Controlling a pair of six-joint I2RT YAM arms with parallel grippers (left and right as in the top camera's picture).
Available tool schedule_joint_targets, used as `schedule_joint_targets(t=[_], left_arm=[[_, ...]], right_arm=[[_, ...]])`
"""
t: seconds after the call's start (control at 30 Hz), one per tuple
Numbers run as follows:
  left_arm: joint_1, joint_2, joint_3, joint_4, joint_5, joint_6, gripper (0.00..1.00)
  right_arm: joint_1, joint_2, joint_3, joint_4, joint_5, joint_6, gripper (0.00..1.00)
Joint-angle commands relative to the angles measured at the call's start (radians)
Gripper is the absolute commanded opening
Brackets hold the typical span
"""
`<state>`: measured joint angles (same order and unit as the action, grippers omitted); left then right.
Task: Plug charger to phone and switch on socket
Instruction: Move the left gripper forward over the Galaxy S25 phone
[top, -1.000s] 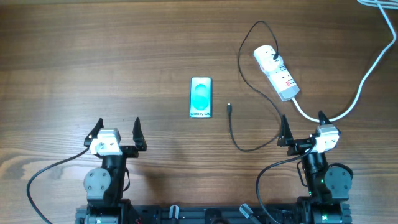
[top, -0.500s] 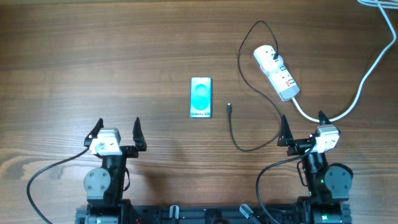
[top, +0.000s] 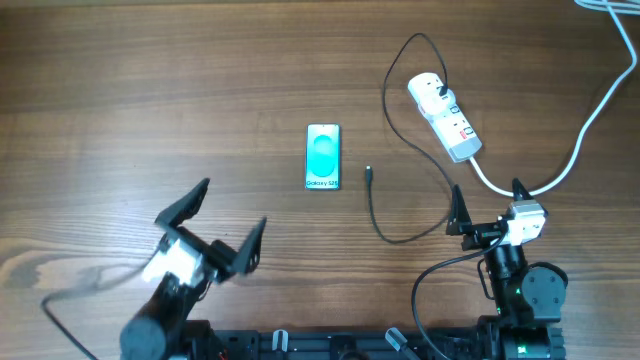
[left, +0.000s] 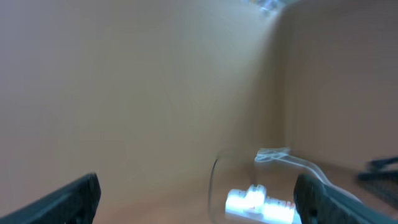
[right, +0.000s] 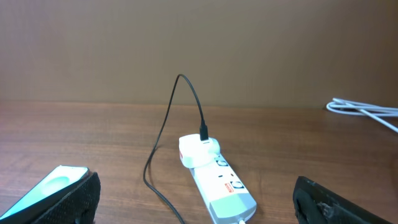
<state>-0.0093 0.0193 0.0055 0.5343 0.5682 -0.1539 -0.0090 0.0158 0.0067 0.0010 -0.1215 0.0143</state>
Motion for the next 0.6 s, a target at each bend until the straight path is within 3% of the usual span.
schedule_joint_targets(t=[0.0,0.1,0.23,0.33,0.5,0.57], left_arm=[[-0.002,-0.005,0.020,0.306,-0.021,-0.063,1.00],[-0.002,0.041,0.157,0.254,-0.083,-0.087,1.00],[-0.002,0.347,0.616,-0.405,-0.008,-0.090,1.00],[-0.002,0.738,1.050,-0.904,0.080,-0.090,1.00],[-0.002,1.147,1.399,-1.084,0.599,-0.091,1.00],[-0.015,1.234,1.418,-1.043,0.681,-0.169,1.00]], right_arm=[[0.005,-0.002,-0.002,0.005,0.020,0.013,1.00],[0.005,-0.002,-0.002,0.005,0.020,0.012,1.00],[0.005,-0.002,-0.002,0.005,0.020,0.012,1.00],[0.005,-0.002,-0.002,0.005,0.020,0.013,1.00],[0.005,-0.002,-0.002,0.005,0.020,0.012,1.00],[0.005,-0.002,-0.002,0.005,0.020,0.012,1.00]])
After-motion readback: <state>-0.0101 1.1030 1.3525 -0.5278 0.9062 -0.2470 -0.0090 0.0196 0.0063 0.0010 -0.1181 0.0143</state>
